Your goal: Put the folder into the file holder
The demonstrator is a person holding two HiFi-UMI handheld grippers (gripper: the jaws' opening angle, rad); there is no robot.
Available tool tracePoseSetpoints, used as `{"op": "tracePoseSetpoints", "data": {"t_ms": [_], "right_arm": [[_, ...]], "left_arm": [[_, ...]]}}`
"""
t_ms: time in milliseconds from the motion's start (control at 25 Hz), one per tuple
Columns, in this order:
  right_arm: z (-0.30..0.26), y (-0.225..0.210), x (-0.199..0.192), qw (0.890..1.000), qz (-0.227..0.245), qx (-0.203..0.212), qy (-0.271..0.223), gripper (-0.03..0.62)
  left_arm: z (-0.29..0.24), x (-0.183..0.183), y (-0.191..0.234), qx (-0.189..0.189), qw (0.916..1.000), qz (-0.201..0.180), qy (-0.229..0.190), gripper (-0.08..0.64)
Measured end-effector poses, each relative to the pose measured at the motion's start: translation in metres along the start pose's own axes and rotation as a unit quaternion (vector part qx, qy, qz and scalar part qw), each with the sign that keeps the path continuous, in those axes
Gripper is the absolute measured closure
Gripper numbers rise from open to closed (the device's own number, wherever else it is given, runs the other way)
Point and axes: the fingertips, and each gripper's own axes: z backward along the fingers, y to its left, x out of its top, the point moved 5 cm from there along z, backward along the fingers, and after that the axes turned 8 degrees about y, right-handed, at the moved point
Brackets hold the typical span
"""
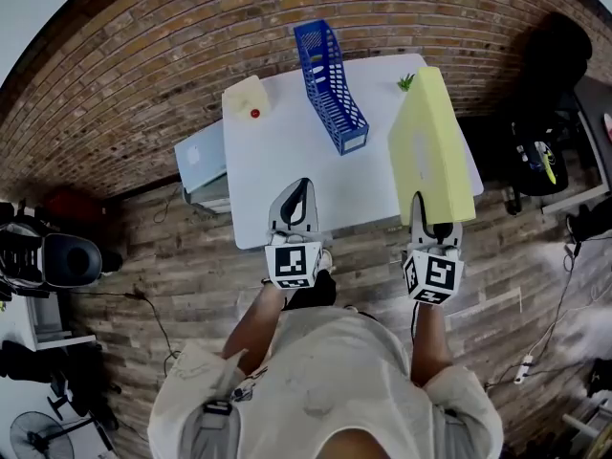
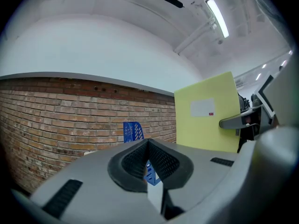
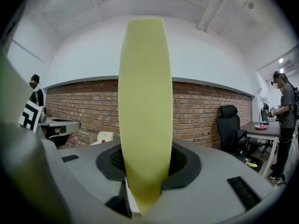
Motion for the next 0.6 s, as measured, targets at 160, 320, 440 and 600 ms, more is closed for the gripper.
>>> {"op": "tracePoseSetpoints", "data": {"t_ms": [160, 320, 440, 600], "right_arm": [[-0.015, 0.000, 0.009, 1.000, 0.006, -0.003, -0.001, 0.428], [-0.029, -0.001, 0.031, 1.000, 0.014, -0.004, -0.019, 0.428], [-0.037, 0.000, 0.053, 0.999, 0.020, -0.001, -0.041, 0.428], [-0.046, 0.006, 0.084, 0.997, 0.021, 0.007, -0.078, 0.428]], "left_arm": [[-0.015, -0.005, 0.007, -0.003, 1.0000, 0.004, 0.006, 0.552], [-0.029, -0.009, 0.013, -0.007, 0.9999, 0.010, 0.009, 0.552], [-0.037, -0.008, 0.017, -0.008, 0.9999, 0.013, 0.007, 0.552], [-0.049, -0.008, 0.026, -0.005, 0.9999, 0.013, 0.007, 0.552]]}}
